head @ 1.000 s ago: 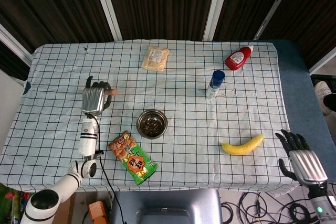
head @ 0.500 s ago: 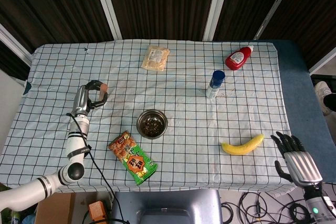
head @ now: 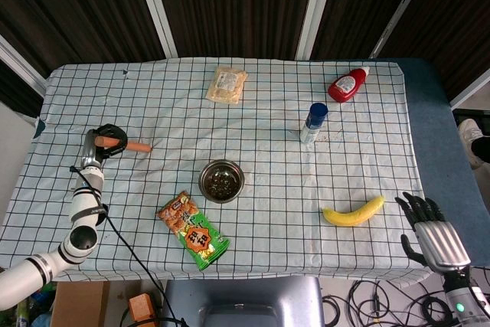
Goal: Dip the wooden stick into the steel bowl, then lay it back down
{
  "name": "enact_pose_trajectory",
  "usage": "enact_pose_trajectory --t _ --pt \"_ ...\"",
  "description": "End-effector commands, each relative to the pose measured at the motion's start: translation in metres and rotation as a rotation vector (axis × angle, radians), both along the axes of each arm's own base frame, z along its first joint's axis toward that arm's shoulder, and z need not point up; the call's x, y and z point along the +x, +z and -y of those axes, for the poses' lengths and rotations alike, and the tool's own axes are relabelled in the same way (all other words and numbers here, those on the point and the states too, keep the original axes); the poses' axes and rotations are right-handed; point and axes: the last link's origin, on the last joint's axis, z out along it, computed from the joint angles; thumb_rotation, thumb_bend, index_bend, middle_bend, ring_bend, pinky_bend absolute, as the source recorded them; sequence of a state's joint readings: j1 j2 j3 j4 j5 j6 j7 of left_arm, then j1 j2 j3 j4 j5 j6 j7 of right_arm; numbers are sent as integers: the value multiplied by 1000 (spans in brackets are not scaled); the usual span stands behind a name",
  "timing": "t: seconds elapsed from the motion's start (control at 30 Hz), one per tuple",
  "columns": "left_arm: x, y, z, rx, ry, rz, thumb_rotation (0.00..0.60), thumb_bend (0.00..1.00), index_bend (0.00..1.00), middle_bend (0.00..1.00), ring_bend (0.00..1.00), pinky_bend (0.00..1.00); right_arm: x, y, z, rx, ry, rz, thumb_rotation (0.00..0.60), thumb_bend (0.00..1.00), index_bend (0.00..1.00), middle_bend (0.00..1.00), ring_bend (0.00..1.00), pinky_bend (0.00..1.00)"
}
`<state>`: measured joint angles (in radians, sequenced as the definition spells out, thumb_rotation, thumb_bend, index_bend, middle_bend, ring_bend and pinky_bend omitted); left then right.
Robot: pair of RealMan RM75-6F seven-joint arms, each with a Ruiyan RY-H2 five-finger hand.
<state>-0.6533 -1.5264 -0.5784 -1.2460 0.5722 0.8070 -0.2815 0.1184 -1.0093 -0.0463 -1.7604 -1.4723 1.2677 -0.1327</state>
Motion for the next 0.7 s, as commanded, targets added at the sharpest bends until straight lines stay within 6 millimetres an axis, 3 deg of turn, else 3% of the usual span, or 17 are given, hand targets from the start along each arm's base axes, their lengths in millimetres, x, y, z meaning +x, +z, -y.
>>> enact_pose_trajectory --t 0.03,0.3,0.57,0.7 --pt "-4 -3 -5 1 16 55 600 555 672 611 343 213 0 0 0 0 -1 -1 600 483 0 0 0 0" --pt "-6 -4 -17 65 37 189 600 518 559 490 231 176 0 0 0 -2 -4 0 600 484 0 0 0 0" --pt "9 -8 -35 121 15 395 600 409 332 356 107 92 -1 0 0 0 -9 -3 600 483 0 0 0 0" --pt "19 -15 -41 131 -23 447 600 377 333 345 95 94 -2 2 2 -9 -12 -1 600 483 0 0 0 0"
